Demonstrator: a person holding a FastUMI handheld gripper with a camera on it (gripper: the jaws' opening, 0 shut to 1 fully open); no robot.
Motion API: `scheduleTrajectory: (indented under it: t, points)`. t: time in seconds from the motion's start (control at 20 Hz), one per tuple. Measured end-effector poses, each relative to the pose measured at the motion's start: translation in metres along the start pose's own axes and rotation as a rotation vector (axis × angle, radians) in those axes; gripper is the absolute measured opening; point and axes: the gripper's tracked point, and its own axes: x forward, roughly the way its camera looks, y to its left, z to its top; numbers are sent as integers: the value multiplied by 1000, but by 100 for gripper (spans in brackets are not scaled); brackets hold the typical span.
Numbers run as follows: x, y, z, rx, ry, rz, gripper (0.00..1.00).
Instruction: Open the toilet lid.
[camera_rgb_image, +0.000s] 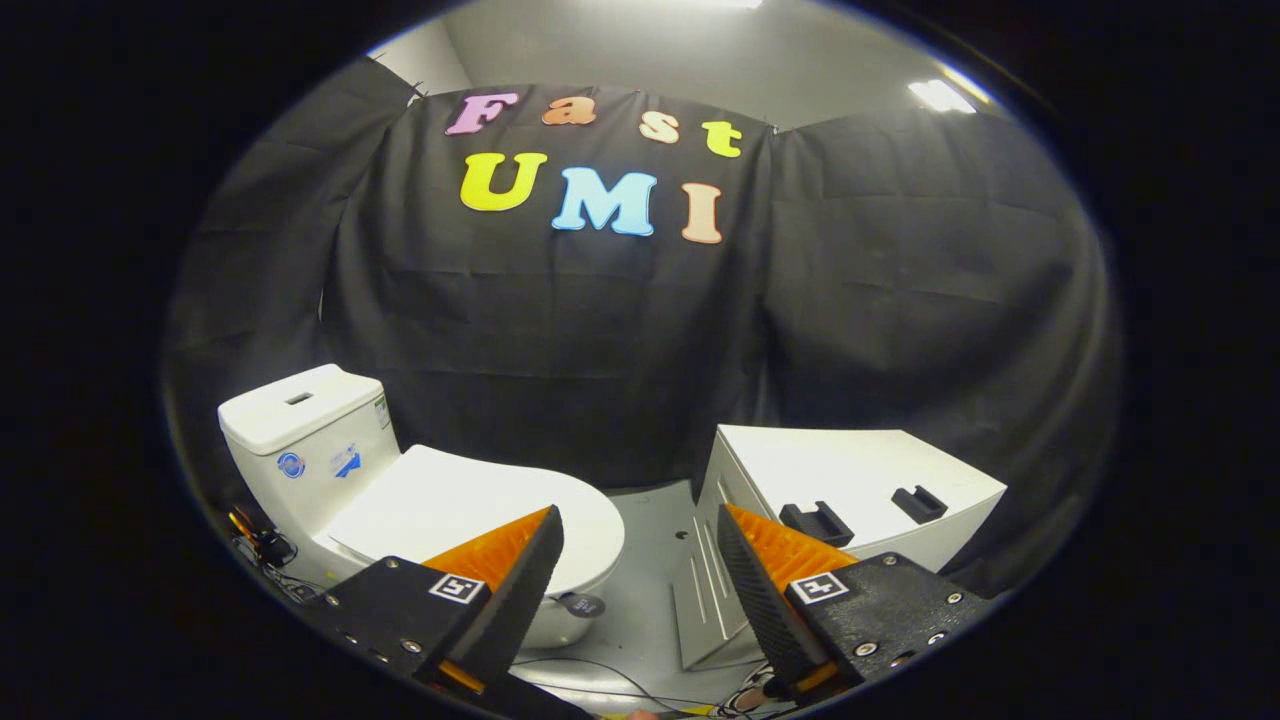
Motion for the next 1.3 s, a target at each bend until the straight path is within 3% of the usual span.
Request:
scheduleTrajectory:
  t: [0.2, 0.85, 1.1, 1.3]
  points:
    - [4, 14, -4, -55, 37, 31, 95]
    - [8, 52, -10, 65, 64, 123, 95]
    - [35, 64, -46, 46, 179, 140, 95]
    - [48, 70, -83, 169, 292, 152, 95]
